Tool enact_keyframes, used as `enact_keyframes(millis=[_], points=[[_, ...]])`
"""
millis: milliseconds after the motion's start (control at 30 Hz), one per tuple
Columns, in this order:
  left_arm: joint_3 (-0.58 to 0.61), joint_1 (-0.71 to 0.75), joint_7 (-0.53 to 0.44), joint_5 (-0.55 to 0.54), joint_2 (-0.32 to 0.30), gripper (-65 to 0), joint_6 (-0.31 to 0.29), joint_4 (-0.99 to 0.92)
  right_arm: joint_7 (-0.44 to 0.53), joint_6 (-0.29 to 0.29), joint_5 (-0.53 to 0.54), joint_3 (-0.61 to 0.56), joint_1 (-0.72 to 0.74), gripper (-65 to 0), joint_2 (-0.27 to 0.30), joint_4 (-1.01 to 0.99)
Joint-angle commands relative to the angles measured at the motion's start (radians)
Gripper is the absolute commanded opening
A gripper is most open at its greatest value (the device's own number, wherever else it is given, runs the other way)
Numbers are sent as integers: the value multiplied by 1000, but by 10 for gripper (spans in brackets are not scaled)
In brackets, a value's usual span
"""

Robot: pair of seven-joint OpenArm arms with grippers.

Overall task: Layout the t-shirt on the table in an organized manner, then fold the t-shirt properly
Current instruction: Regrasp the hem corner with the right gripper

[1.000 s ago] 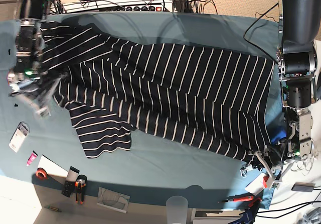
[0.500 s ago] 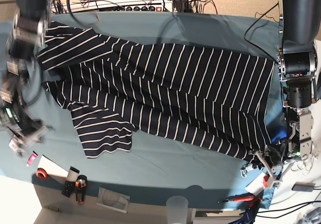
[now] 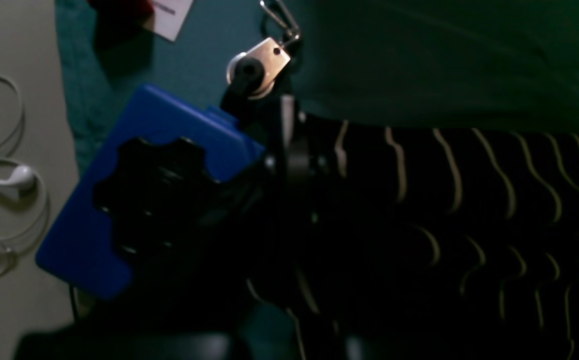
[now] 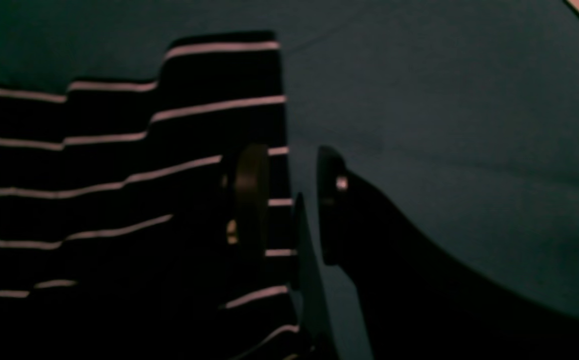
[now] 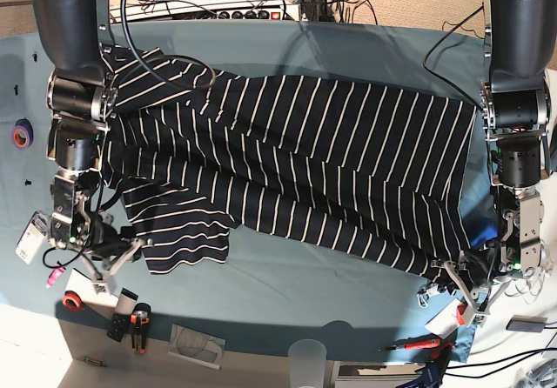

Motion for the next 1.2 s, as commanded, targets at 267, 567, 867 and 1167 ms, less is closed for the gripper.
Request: enact_keyframes(millis=[267,567,867,1167], points=[[-3,-35,-19,-16,-16,-650,2,18,-34,1,-21,3,39,-361,19,43],[-3,-35,-8,-39,-16,-650,2,18,46,-105,-50,3,6,-362,16,42],[-3,-35,-8,-61,-16,-650,-76,18,132,-94,-50,3,-72,-363,10,41],[-3,-35,0,-98,-17,-650,-76,18,146,-65,-60,3,-99,-371,-74,41]])
